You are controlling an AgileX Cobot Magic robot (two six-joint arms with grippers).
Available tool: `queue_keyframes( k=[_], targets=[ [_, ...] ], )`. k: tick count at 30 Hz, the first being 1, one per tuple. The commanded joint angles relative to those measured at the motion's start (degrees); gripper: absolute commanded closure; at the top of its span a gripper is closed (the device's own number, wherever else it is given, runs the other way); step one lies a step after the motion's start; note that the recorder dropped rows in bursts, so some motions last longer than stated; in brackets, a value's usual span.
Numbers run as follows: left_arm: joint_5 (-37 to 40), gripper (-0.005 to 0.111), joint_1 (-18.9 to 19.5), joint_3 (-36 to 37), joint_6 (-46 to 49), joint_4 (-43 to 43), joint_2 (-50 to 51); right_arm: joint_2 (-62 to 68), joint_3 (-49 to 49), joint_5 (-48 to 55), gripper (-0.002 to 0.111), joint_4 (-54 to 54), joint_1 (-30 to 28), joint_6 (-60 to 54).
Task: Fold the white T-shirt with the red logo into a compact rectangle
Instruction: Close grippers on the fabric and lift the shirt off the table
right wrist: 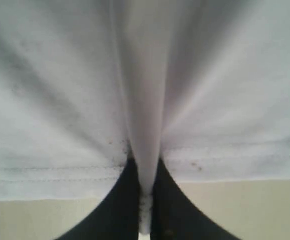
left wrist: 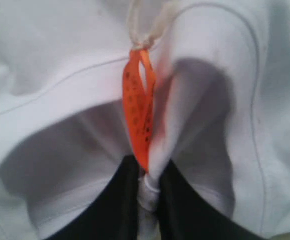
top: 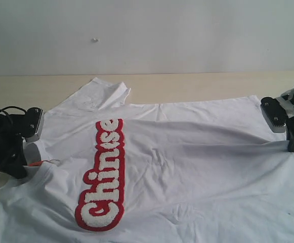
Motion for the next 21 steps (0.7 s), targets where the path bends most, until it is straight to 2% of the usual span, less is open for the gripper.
queue_keyframes(
  k=[1,6,13,21],
  targets=[
    [4.9,0.106,-0.1,1.5,-0.7,6.3,2.8,2.0,0.8,1.0,0.108,0.1,-0.3,-0.8],
    [4.1,0.107,-0.1,1.5,-0.7,8.5,2.8,1.9,0.8,1.6,0.108,0.5,-0.3,-0.8],
    [-1.0,0.107,-0.1,1.5,-3.2,8.5,-1.0,-1.4,0.8,1.1,0.108,2.5,-0.3,-0.8],
    [-3.1,0.107,-0.1,1.5,-8.4,8.7,-7.4,-5.6,0.8,0.2,0.108,13.5,-0.3,0.7]
  ],
)
